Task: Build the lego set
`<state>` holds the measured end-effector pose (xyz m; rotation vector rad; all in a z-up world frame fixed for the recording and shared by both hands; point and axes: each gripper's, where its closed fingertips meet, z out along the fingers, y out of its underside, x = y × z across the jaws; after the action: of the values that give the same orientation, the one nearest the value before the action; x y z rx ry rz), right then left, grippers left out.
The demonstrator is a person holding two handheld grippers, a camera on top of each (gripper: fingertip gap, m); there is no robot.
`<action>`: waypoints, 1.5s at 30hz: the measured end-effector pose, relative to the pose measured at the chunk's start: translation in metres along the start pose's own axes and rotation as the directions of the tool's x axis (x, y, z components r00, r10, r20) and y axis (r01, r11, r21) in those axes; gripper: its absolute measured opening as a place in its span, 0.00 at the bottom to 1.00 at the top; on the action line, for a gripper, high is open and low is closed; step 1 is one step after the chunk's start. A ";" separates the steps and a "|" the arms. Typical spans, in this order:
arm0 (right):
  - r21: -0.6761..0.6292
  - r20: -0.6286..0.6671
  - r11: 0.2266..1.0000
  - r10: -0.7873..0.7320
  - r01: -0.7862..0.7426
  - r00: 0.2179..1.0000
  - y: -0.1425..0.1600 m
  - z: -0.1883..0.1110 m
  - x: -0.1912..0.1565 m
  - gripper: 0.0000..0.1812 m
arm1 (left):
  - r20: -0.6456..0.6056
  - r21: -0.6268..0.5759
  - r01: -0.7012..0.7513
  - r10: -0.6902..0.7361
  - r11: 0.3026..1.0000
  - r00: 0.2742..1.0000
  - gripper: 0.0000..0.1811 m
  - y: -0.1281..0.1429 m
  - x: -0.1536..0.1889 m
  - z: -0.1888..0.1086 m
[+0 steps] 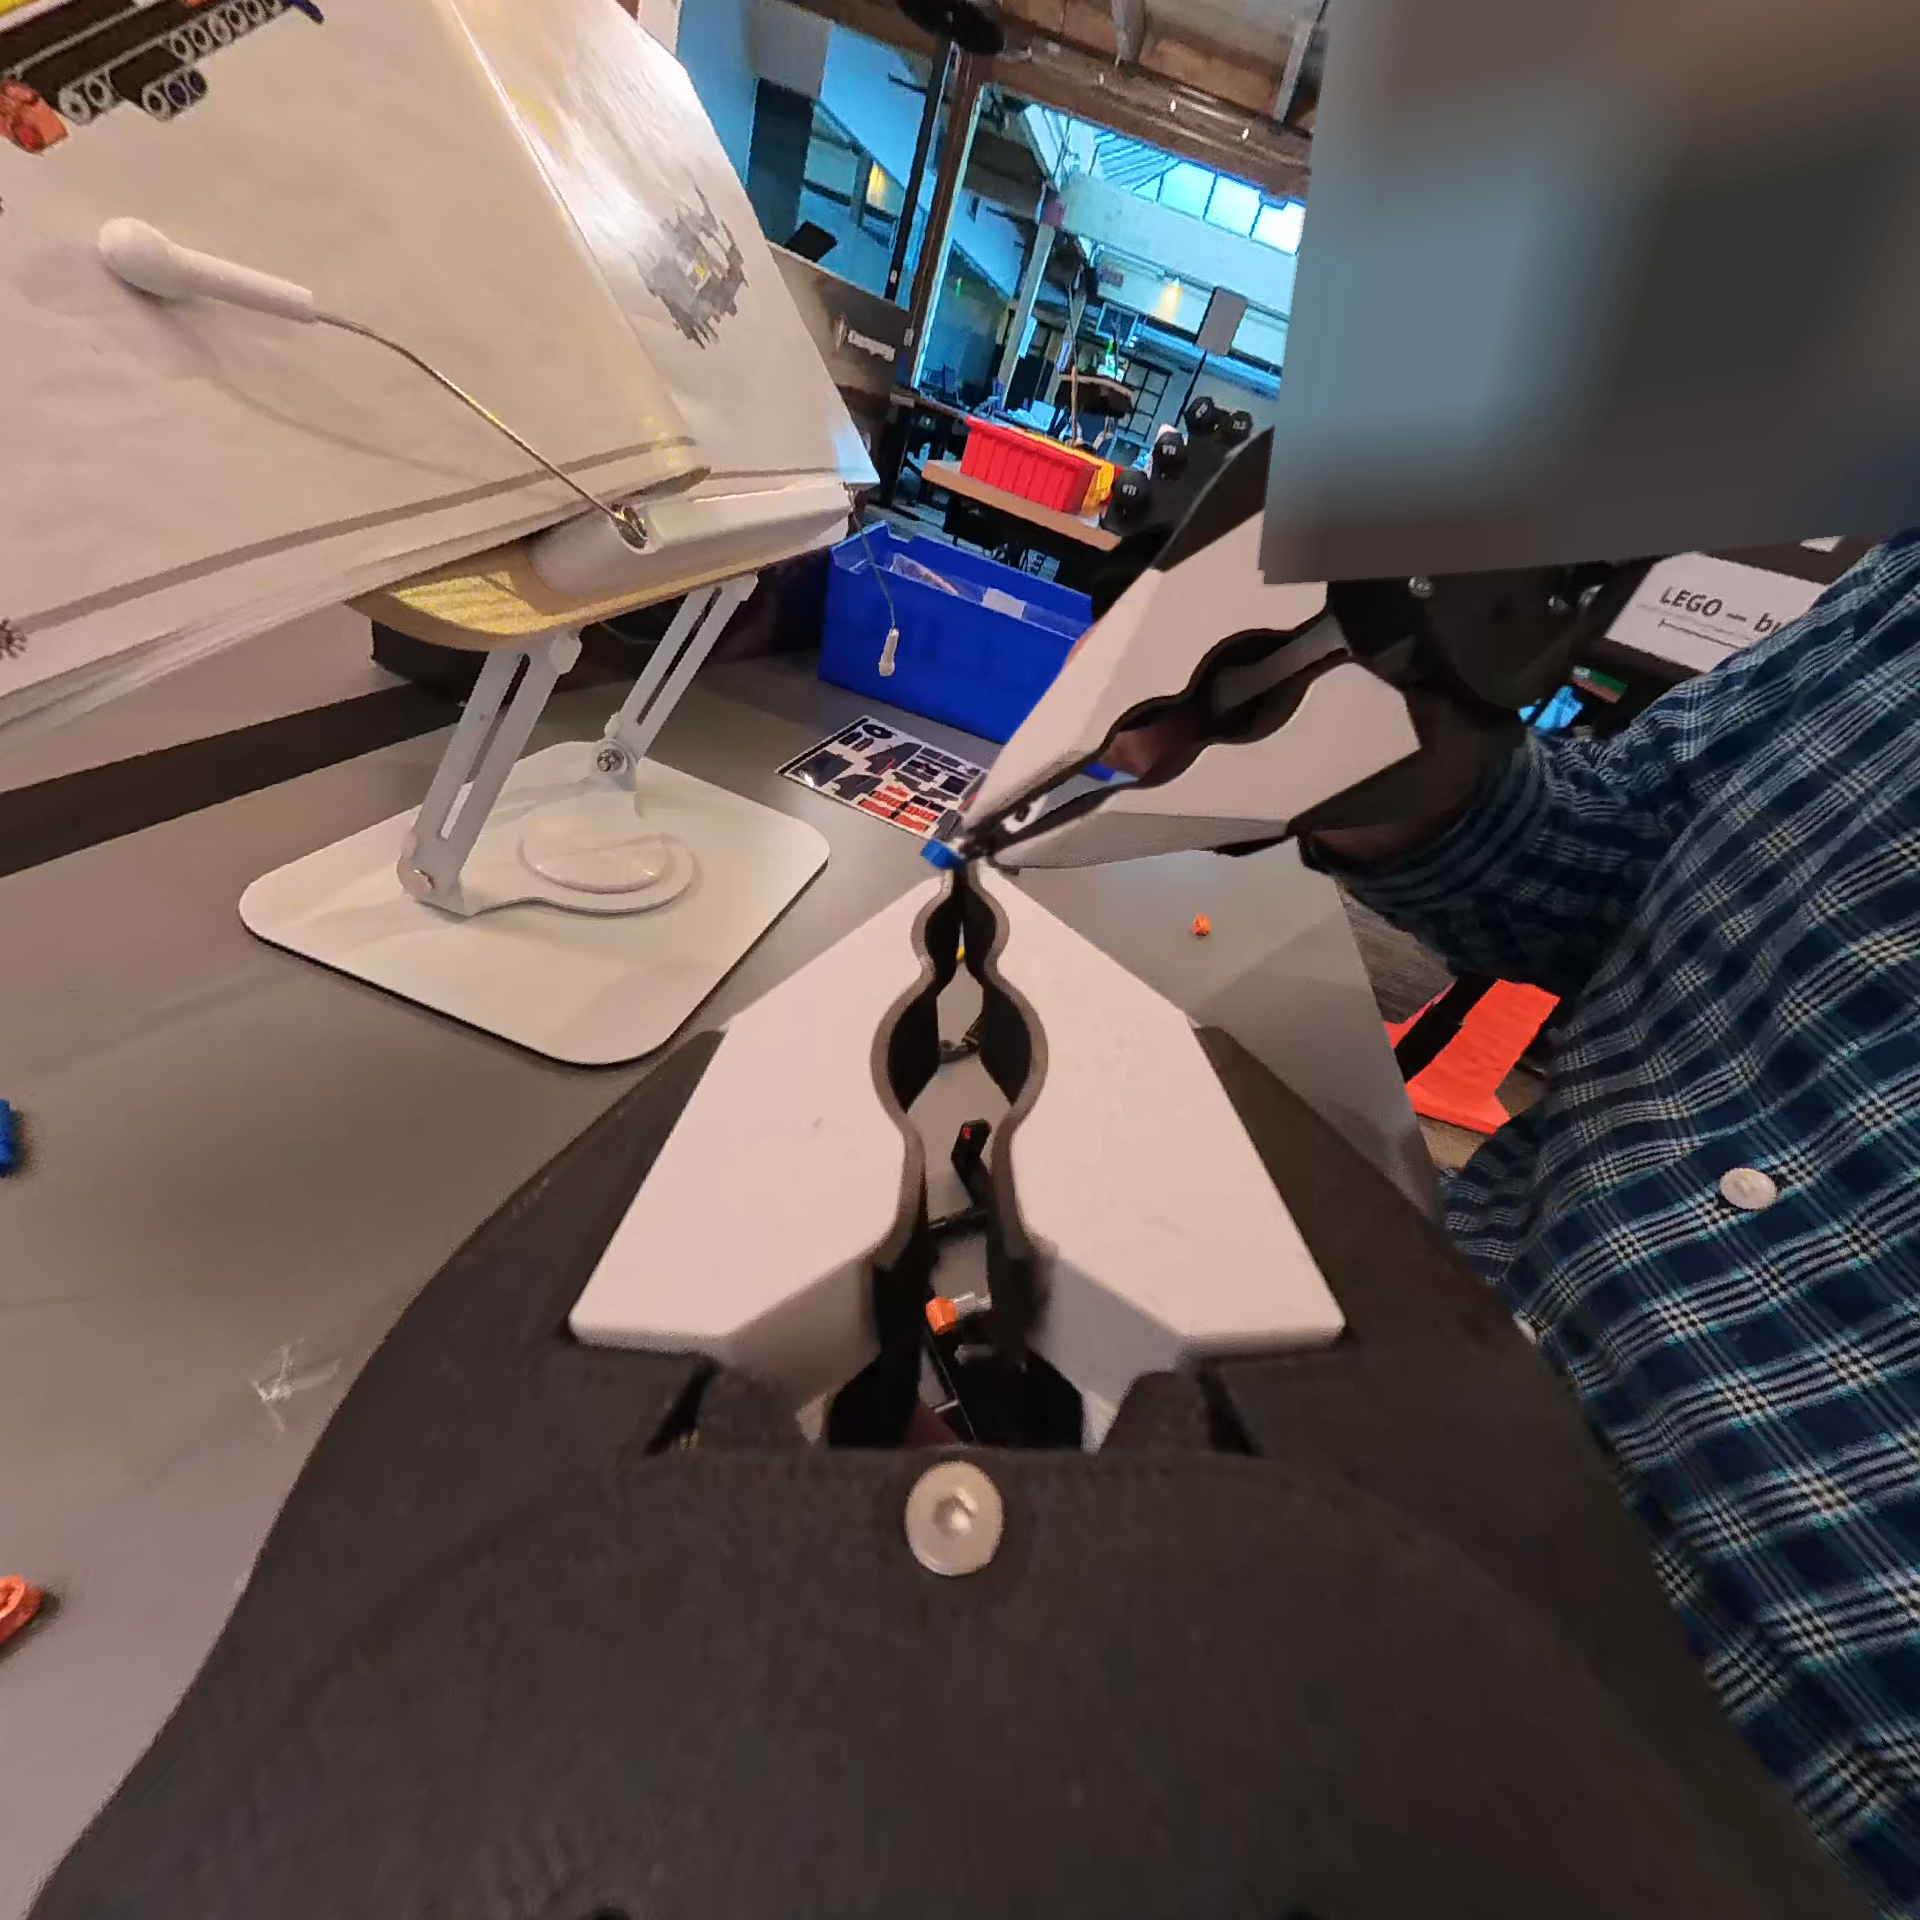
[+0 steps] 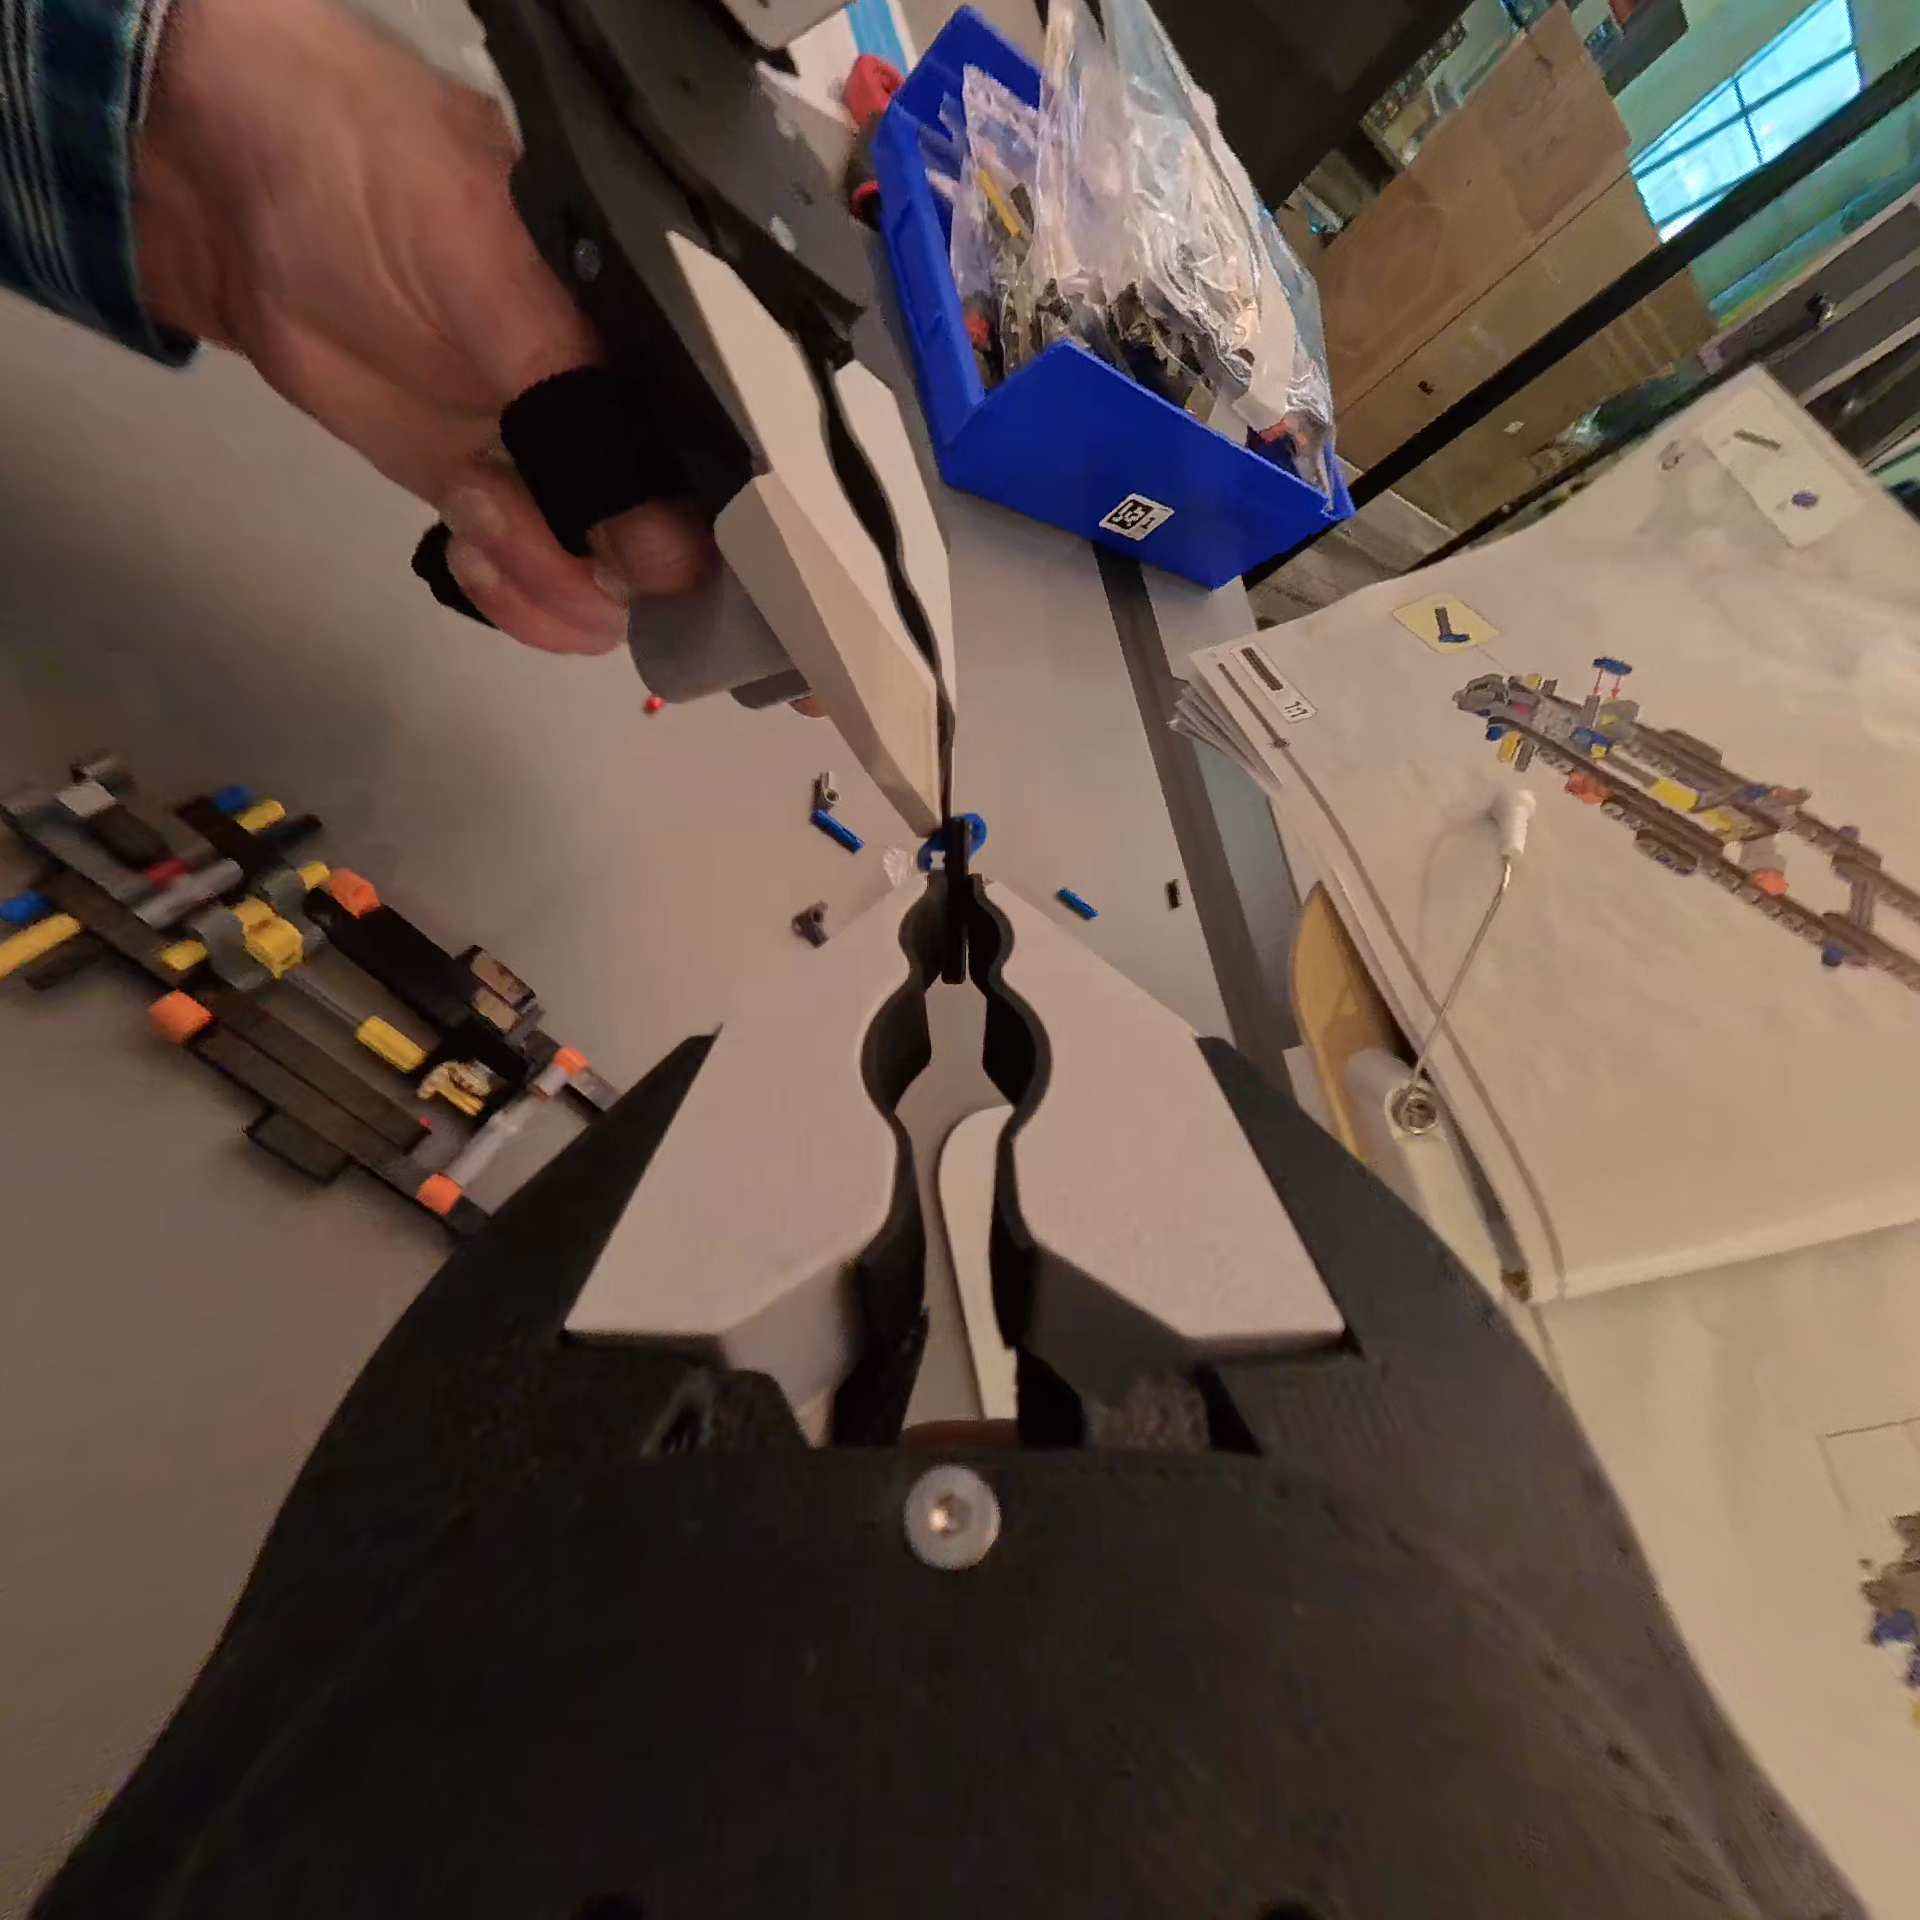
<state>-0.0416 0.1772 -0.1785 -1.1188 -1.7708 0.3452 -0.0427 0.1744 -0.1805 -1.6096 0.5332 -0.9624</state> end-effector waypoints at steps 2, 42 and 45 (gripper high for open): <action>-0.025 -0.002 0.999 -0.043 0.042 0.999 0.002 0.002 -0.001 0.00 | 0.006 -0.025 -0.013 0.013 1.000 1.000 0.00 0.003 -0.001 0.001; -0.119 0.094 0.960 0.265 -0.253 0.960 0.120 -0.029 -0.029 0.00 | 0.359 -0.767 -0.005 0.435 0.642 0.826 0.03 0.115 -0.165 0.068; -0.111 0.084 0.962 0.259 -0.249 0.962 0.120 -0.029 -0.026 0.00 | 0.374 -0.743 0.010 0.404 0.669 0.835 0.03 0.115 -0.164 0.067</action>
<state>0.0492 0.2136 -0.2582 -1.4284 -1.7467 0.4779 -0.0638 0.3084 -0.3424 -2.3533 0.7485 -0.0651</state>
